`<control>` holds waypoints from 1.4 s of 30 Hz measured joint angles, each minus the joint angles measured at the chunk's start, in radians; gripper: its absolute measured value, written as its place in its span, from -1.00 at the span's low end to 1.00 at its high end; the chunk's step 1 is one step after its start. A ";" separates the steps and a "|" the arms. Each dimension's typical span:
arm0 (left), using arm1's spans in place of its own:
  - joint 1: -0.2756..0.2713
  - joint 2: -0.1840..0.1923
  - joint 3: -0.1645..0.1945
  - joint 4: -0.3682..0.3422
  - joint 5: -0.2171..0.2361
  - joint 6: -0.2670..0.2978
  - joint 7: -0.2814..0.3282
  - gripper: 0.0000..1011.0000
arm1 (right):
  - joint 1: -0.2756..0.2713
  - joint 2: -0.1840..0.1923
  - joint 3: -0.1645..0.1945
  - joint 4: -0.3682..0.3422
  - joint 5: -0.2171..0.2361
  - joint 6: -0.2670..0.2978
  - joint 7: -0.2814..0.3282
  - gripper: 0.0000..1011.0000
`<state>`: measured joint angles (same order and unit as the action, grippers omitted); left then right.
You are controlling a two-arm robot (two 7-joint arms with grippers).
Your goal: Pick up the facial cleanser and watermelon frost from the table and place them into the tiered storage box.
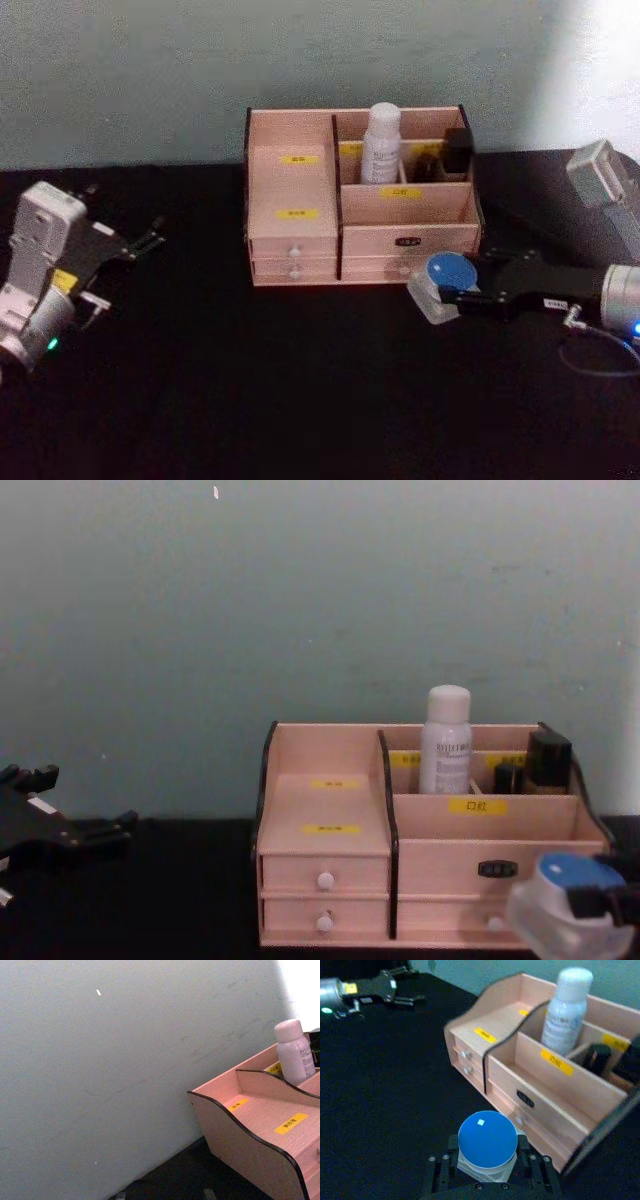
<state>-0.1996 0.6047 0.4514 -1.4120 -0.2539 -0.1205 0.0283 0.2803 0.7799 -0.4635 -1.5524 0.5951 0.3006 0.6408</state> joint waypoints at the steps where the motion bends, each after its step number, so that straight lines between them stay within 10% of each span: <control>1: 0.000 0.000 0.000 0.000 0.000 0.000 0.000 0.98 | 0.014 -0.005 -0.008 0.004 0.000 -0.004 0.008 0.39; 42: 0.000 0.000 0.000 0.000 0.000 0.000 0.000 0.98 | 0.432 -0.292 -0.233 0.339 -0.104 -0.084 0.141 0.39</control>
<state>-0.1995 0.6047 0.4514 -1.4120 -0.2539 -0.1205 0.0283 0.7125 0.4876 -0.6969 -1.2133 0.4914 0.2163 0.7817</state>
